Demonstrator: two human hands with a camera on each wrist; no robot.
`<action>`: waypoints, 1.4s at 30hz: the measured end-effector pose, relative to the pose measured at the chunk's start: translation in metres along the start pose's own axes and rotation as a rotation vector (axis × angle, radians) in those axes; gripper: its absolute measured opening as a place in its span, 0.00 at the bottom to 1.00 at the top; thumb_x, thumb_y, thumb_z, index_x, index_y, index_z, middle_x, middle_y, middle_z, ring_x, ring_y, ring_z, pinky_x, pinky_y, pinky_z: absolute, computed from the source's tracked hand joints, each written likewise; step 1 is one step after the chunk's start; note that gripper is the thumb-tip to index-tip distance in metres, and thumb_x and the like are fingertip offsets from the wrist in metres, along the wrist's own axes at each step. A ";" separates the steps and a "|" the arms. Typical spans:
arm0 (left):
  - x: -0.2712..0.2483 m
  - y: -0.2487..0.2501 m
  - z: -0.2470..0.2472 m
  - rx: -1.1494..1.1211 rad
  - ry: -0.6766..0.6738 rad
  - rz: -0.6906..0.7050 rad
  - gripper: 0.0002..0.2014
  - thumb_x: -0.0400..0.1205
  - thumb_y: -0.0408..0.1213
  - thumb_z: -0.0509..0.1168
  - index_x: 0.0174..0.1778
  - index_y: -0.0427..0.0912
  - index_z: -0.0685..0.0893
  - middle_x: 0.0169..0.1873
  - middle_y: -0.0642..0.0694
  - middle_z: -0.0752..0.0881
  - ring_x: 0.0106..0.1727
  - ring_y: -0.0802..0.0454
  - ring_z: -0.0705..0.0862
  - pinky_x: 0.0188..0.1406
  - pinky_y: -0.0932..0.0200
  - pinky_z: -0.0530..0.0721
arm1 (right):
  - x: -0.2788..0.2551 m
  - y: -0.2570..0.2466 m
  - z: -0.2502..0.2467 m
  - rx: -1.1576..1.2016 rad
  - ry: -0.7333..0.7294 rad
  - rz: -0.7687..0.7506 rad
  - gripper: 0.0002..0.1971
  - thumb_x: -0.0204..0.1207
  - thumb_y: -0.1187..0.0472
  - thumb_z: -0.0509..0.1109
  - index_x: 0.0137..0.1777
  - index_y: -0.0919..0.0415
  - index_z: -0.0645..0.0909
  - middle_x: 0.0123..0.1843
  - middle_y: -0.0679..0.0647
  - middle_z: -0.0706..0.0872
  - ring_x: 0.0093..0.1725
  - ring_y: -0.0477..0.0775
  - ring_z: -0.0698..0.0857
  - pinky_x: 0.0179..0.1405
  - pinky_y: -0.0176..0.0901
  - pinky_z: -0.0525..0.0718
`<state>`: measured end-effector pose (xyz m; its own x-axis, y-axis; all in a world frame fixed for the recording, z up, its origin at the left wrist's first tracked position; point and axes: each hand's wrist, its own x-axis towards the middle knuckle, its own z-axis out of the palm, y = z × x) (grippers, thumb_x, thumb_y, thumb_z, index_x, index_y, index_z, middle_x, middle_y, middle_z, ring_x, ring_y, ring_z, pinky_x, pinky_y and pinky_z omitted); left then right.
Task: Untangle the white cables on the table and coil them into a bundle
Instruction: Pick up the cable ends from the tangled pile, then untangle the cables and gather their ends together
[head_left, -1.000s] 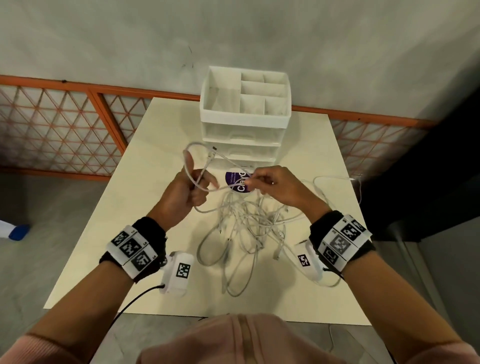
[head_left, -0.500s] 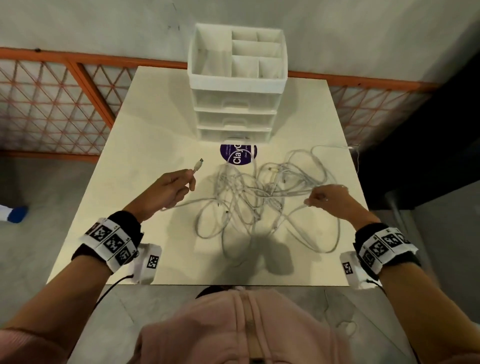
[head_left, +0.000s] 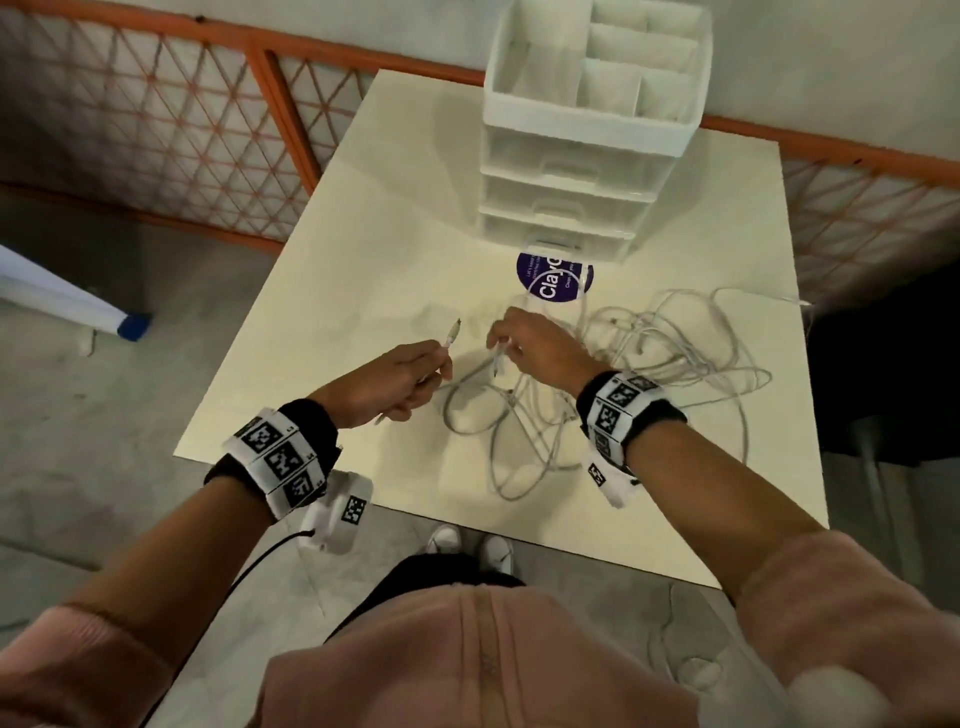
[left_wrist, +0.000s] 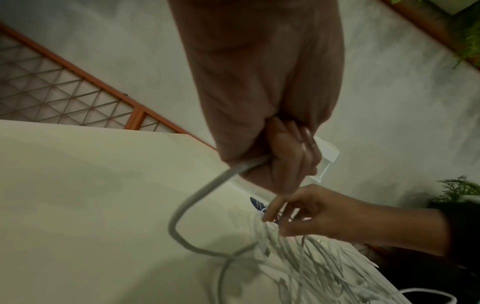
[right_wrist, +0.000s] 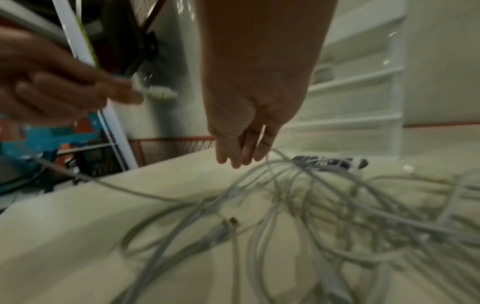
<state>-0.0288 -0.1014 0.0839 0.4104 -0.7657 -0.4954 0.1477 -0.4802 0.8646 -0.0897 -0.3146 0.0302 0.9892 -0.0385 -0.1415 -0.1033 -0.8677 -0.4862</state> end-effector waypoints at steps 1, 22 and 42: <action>-0.003 -0.004 0.000 -0.008 0.012 0.013 0.14 0.88 0.45 0.49 0.44 0.41 0.73 0.21 0.54 0.62 0.23 0.56 0.57 0.18 0.66 0.55 | 0.006 -0.003 0.010 -0.052 -0.064 -0.010 0.18 0.72 0.77 0.60 0.56 0.61 0.83 0.55 0.62 0.80 0.55 0.61 0.80 0.48 0.53 0.79; 0.049 0.068 0.030 -0.029 0.300 0.618 0.13 0.87 0.39 0.50 0.45 0.37 0.75 0.39 0.46 0.81 0.48 0.47 0.80 0.56 0.53 0.78 | -0.014 -0.054 -0.129 0.709 0.393 0.012 0.08 0.72 0.60 0.76 0.40 0.55 0.78 0.41 0.50 0.87 0.40 0.49 0.87 0.46 0.41 0.85; 0.007 0.145 -0.053 -0.342 0.613 0.868 0.14 0.89 0.45 0.47 0.39 0.50 0.70 0.24 0.57 0.65 0.24 0.59 0.59 0.21 0.65 0.60 | -0.043 0.039 -0.076 0.493 -0.027 0.239 0.16 0.78 0.53 0.69 0.31 0.59 0.80 0.21 0.44 0.80 0.22 0.39 0.77 0.32 0.34 0.74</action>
<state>0.0433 -0.1532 0.2100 0.8550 -0.3986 0.3319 -0.2037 0.3305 0.9216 -0.1287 -0.3845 0.0829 0.9297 -0.1877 -0.3168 -0.3680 -0.5010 -0.7833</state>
